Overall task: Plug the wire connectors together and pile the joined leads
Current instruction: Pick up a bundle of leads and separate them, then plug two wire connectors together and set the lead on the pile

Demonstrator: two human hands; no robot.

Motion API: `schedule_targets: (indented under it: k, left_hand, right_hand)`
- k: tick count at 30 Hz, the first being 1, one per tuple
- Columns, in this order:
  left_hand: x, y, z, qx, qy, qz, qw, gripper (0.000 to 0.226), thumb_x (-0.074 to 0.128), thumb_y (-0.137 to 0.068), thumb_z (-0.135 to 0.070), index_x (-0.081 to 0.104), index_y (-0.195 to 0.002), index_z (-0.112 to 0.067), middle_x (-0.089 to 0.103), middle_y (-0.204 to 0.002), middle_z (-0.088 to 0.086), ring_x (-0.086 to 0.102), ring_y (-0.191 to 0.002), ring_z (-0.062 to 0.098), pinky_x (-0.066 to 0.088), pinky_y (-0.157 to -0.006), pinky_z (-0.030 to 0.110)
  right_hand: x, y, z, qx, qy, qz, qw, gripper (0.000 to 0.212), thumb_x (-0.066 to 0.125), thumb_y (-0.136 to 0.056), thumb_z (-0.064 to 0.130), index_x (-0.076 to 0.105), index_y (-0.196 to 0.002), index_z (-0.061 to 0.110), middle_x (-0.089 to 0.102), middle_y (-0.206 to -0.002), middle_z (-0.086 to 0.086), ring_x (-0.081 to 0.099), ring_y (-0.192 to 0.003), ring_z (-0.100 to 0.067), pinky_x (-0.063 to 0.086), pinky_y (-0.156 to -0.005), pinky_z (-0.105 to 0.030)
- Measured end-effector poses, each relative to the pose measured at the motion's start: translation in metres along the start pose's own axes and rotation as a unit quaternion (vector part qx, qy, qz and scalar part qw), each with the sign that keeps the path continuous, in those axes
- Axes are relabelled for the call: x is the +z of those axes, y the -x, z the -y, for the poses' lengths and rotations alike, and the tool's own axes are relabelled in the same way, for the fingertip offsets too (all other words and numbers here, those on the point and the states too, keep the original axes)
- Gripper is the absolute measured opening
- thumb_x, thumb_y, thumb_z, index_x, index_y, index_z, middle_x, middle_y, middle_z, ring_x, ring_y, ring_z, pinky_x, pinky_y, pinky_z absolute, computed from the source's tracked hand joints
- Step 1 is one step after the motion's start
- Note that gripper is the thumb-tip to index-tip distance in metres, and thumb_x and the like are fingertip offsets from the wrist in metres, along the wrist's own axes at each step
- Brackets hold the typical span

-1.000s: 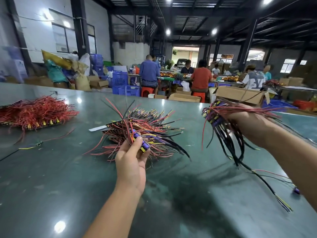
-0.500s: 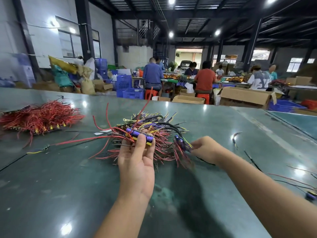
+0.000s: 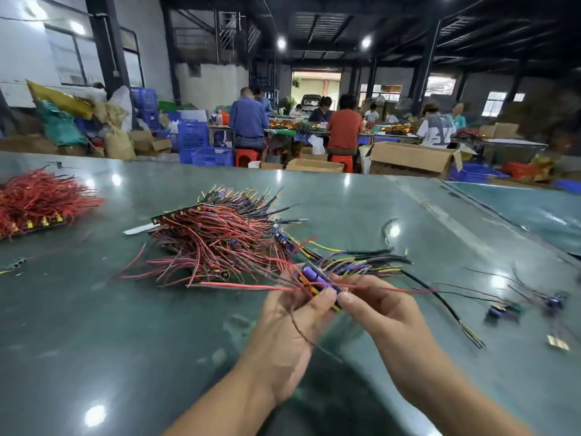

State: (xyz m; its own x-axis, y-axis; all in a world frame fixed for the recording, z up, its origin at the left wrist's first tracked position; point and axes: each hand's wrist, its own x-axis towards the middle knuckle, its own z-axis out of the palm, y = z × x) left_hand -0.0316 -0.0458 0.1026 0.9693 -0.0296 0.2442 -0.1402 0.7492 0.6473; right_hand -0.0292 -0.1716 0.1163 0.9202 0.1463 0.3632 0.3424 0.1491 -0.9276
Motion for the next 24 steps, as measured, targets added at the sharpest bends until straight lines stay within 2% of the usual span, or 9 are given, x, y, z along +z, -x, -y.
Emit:
schedule_targets:
  k: [2,4,7,10,13,15,18,21,24]
  left_hand:
    - [-0.006,-0.003,0.002,0.032,-0.110,0.022,0.993,0.036,0.074,-0.068,0.006,0.060,-0.096,-0.012,0.070,-0.084,0.005,0.067,-0.079,0.013,0.054,-0.076,0.023]
    - [-0.011,-0.008,0.001,0.067,-0.221,0.040,0.972,0.036,0.075,-0.065,-0.003,0.060,-0.097,-0.012,0.068,-0.077,0.001,0.063,-0.070,0.008,0.050,-0.070,0.017]
    - [-0.014,-0.012,-0.001,0.071,-0.278,0.056,0.956,0.041,0.081,-0.057,-0.020,0.067,-0.095,-0.028,0.070,-0.080,-0.004,0.062,-0.071,0.005,0.050,-0.071,0.016]
    - [-0.018,-0.012,-0.004,0.079,-0.288,0.070,0.952,0.042,0.080,-0.058,-0.018,0.069,-0.096,-0.033,0.071,-0.086,-0.007,0.065,-0.078,0.003,0.050,-0.072,0.014]
    - [-0.023,-0.015,-0.011,0.102,-0.312,0.042,0.944,0.043,0.072,-0.066,-0.005,0.065,-0.105,-0.022,0.072,-0.097,0.000,0.068,-0.088,0.009,0.052,-0.074,0.017]
    - [-0.024,-0.017,-0.016,0.109,-0.312,0.011,0.944,0.042,0.068,-0.070,-0.001,0.061,-0.110,-0.013,0.072,-0.100,0.005,0.069,-0.087,0.013,0.053,-0.078,0.022]
    - [-0.024,-0.019,-0.022,0.109,-0.285,-0.040,0.951,0.024,0.057,-0.086,0.006,0.063,-0.100,-0.013,0.071,-0.090,0.005,0.067,-0.078,0.016,0.053,-0.078,0.029]
    - [-0.027,-0.019,-0.029,0.073,-0.210,-0.046,0.974,0.018,0.050,-0.089,-0.019,0.065,-0.096,-0.013,0.071,-0.089,0.008,0.067,-0.077,0.019,0.053,-0.073,0.028]
    - [-0.033,-0.020,-0.036,0.040,-0.173,-0.022,0.984,0.042,0.045,-0.085,-0.041,0.065,-0.106,-0.010,0.071,-0.098,0.012,0.066,-0.082,0.022,0.050,-0.077,0.032]
  right_hand:
    - [-0.006,0.000,-0.005,-0.011,0.008,0.005,1.000,0.024,0.066,-0.074,0.015,0.066,-0.088,-0.004,0.070,-0.088,-0.019,0.061,-0.081,-0.013,0.049,-0.075,-0.018]
    - [-0.010,-0.001,-0.008,-0.010,0.007,0.002,1.000,0.021,0.064,-0.077,0.011,0.065,-0.090,-0.006,0.069,-0.089,-0.021,0.061,-0.081,-0.014,0.049,-0.075,-0.020]
    - [-0.012,-0.002,-0.013,-0.005,-0.021,-0.010,1.000,0.017,0.063,-0.079,0.006,0.063,-0.092,-0.006,0.070,-0.087,-0.011,0.063,-0.081,-0.015,0.051,-0.077,-0.021]
    - [-0.014,-0.002,-0.017,0.015,-0.056,-0.037,0.998,0.013,0.060,-0.083,0.001,0.058,-0.092,-0.007,0.066,-0.087,-0.013,0.060,-0.084,-0.017,0.051,-0.075,-0.022]
    - [-0.021,-0.004,-0.015,0.039,-0.136,-0.082,0.987,0.012,0.060,-0.080,0.009,0.056,-0.090,0.003,0.067,-0.092,-0.012,0.066,-0.089,-0.022,0.054,-0.079,-0.030]
    - [-0.028,-0.006,-0.010,0.041,-0.196,-0.101,0.975,0.009,0.058,-0.080,0.010,0.056,-0.088,0.007,0.069,-0.093,-0.012,0.070,-0.090,-0.025,0.057,-0.076,-0.030]
    - [-0.035,-0.009,-0.006,0.060,-0.267,-0.115,0.955,0.009,0.056,-0.077,0.009,0.055,-0.086,0.008,0.072,-0.085,-0.009,0.072,-0.081,-0.021,0.058,-0.071,-0.025]
    - [-0.037,-0.012,-0.005,0.088,-0.312,-0.130,0.937,0.009,0.054,-0.074,0.009,0.058,-0.083,0.009,0.072,-0.080,-0.008,0.072,-0.075,-0.018,0.058,-0.066,-0.025]
    - [-0.037,-0.013,-0.006,0.101,-0.339,-0.145,0.924,0.013,0.054,-0.073,0.007,0.059,-0.085,0.008,0.072,-0.078,-0.009,0.072,-0.073,-0.018,0.058,-0.063,-0.025]
